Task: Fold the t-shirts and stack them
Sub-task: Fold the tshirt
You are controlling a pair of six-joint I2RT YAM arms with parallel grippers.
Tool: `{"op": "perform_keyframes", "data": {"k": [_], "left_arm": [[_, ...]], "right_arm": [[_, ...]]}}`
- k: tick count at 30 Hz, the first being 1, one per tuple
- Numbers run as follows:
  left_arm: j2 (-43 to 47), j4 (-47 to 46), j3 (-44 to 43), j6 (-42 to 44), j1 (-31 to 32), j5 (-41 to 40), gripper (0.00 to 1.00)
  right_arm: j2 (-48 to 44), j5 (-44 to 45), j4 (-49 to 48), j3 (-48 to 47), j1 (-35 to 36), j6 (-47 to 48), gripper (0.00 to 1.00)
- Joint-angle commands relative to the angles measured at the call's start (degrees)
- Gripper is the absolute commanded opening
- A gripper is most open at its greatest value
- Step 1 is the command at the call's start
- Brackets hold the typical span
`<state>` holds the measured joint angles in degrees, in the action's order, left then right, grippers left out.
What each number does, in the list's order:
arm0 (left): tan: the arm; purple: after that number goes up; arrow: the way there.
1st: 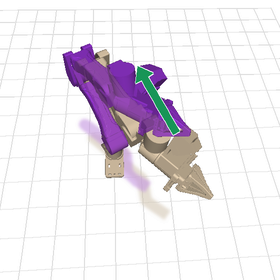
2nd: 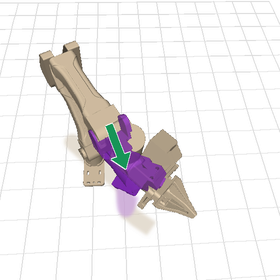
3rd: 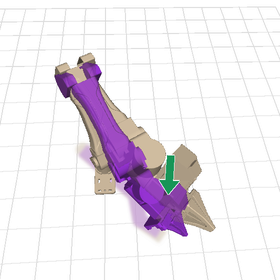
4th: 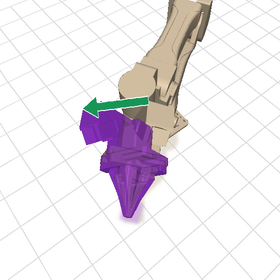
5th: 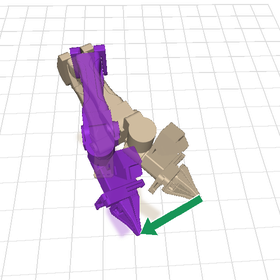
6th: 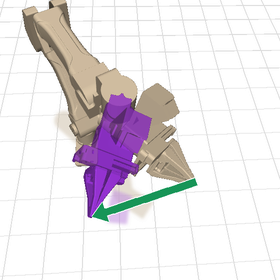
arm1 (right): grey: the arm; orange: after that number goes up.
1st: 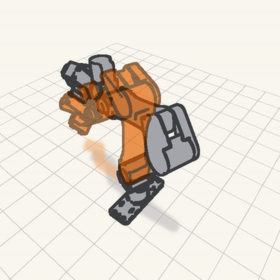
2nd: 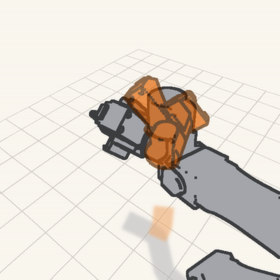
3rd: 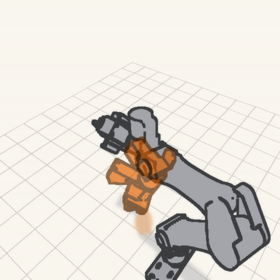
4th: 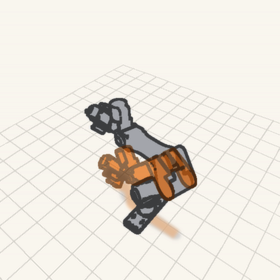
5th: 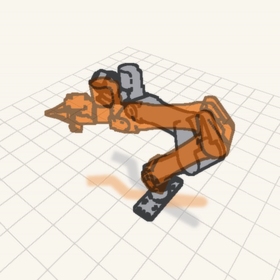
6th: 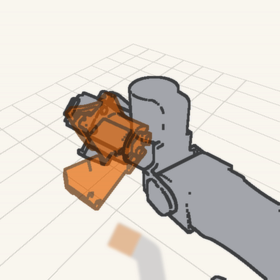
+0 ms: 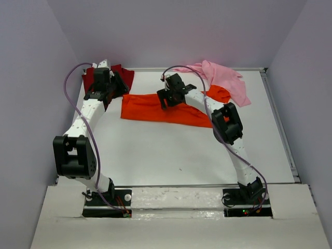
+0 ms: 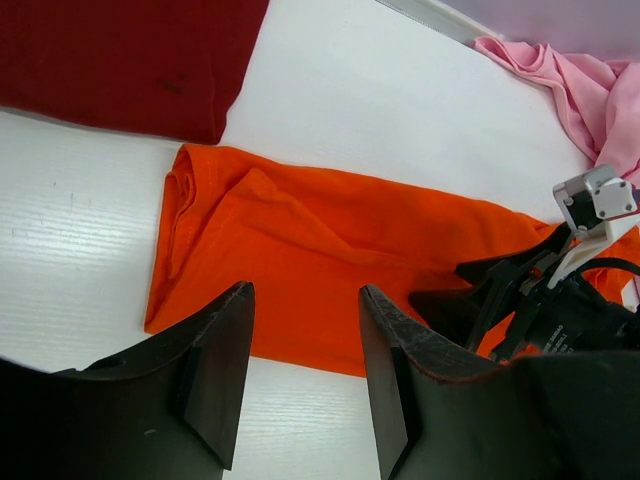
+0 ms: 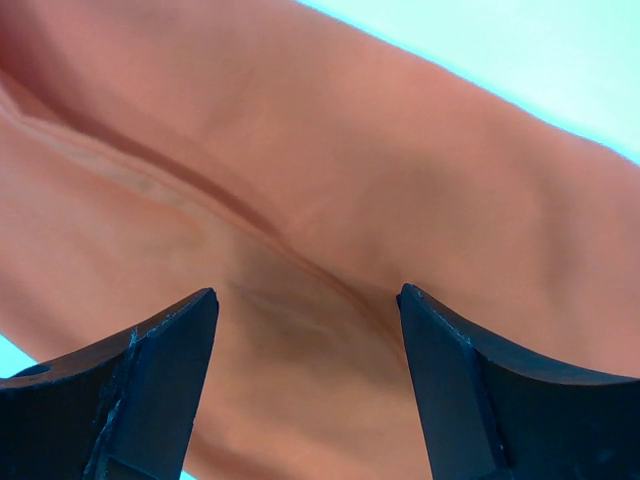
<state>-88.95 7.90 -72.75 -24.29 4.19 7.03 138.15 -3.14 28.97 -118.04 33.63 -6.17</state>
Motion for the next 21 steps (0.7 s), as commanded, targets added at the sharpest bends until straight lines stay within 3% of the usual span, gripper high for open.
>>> {"op": "perform_keyframes", "data": {"k": [1, 8, 11, 18, 21], "left_arm": [[1.94, -1.49, 0.33, 0.65, 0.39, -0.08, 0.56], [0.71, -1.92, 0.68, 0.57, 0.56, -0.87, 0.56], [-3.75, -2.98, 0.68, -0.40, 0.74, 1.31, 0.56], [-15.97, -6.67, -3.09, -4.70, 1.00, 12.47, 0.55], [-19.76, -7.55, -5.29, -5.76, 1.00, 13.53, 0.55]], "right_arm": [[0.55, 2.43, 0.91, -4.30, -1.11, 2.13, 0.79], [-4.11, 1.64, 1.09, -2.11, -1.11, 2.13, 0.79], [-6.30, 3.04, 1.09, -0.36, -1.11, 2.04, 0.78], [-15.08, 16.19, -2.07, 9.75, -2.16, -2.08, 0.79], [-18.51, 21.66, -2.16, 12.82, -3.47, -4.80, 0.79]]}}
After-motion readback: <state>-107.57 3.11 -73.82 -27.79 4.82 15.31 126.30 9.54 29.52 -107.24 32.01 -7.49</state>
